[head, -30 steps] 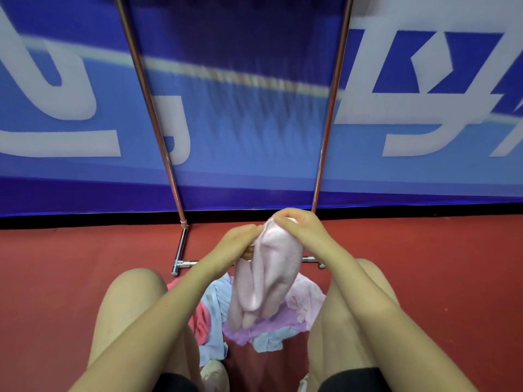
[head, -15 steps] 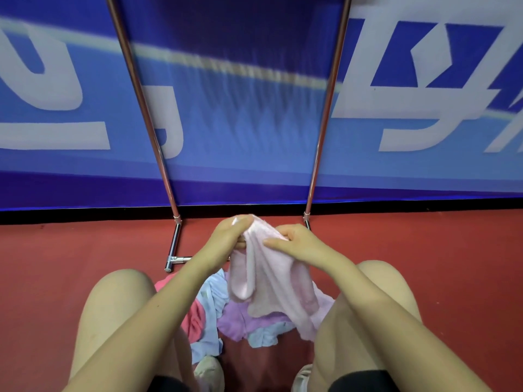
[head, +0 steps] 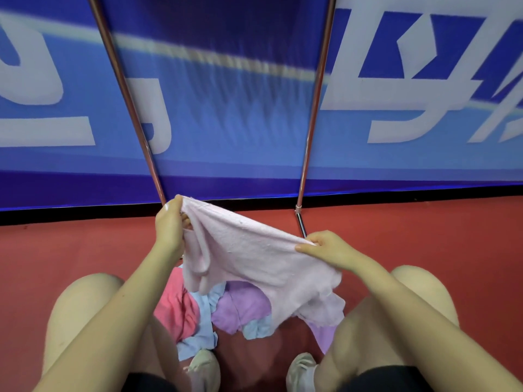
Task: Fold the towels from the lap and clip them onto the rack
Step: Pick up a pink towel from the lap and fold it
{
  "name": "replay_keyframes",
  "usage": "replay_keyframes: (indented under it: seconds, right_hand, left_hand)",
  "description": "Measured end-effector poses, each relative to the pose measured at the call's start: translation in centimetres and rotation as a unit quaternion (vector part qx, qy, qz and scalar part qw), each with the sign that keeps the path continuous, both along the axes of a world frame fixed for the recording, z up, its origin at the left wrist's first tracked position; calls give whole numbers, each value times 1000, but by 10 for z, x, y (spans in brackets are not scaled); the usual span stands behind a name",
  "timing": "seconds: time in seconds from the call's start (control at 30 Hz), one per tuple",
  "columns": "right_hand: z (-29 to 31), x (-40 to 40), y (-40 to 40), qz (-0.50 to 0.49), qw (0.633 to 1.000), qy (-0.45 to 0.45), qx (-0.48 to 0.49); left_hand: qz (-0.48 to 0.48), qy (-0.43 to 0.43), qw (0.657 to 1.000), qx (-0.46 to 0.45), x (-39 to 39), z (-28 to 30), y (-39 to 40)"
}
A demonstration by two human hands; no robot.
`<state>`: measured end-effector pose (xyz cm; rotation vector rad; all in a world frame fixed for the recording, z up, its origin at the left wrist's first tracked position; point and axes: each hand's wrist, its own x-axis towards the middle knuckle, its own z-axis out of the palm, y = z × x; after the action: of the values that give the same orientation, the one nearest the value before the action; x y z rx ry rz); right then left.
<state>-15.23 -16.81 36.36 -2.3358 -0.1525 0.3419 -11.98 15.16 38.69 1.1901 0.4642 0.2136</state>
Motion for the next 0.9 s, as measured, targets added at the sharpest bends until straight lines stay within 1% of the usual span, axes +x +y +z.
replay_keyframes:
  seconds: [0.13, 0.2, 0.3, 0.4, 0.43, 0.5, 0.6, 0.67, 0.73, 0.8, 0.87, 0.9]
  right_hand:
    - [-9, -4, -22, -25, 999, 8, -20]
    - [-9, -5, -26, -41, 999, 10, 6]
    - [-4, -8, -26, -67, 993, 0, 98]
    - [5, -11, -19, -114, 966, -7, 233]
    - [9, -12, -15, -129, 954, -8, 269]
    - [19, -11, -6, -144, 934, 1, 327]
    - [33, -8, 11, -132, 909, 37, 395]
    - [38, -5, 24, -98, 908, 41, 405]
    - [38, -1, 35, -71, 923, 26, 377]
    - [38, 1, 45, -73, 937, 5, 343]
    - [39, 2, 53, -79, 946, -15, 315]
    - [40, 3, 57, -77, 950, -22, 303]
  left_hand:
    - [14, 34, 998, 47, 6, -14, 12]
    - [5, 54, 996, 73, 9, -19, 15]
    - [-30, 107, 985, 135, 11, -29, 12]
    - [-67, 134, 977, 154, 10, -35, 1]
    - [-74, 135, 977, 149, 10, -34, -5]
    - [-78, 123, 983, 111, 10, -28, -17]
    - [-99, 105, 988, 63, 8, -19, -32]
    - [-105, 90, 989, 44, 7, -15, -39]
    - [-106, 66, 991, 44, 7, -11, -45]
    - [-121, 56, 989, 62, 5, -7, -50]
    - [-134, 67, 985, 91, 3, -5, -53]
    - [-131, 63, 985, 88, 2, -5, -55]
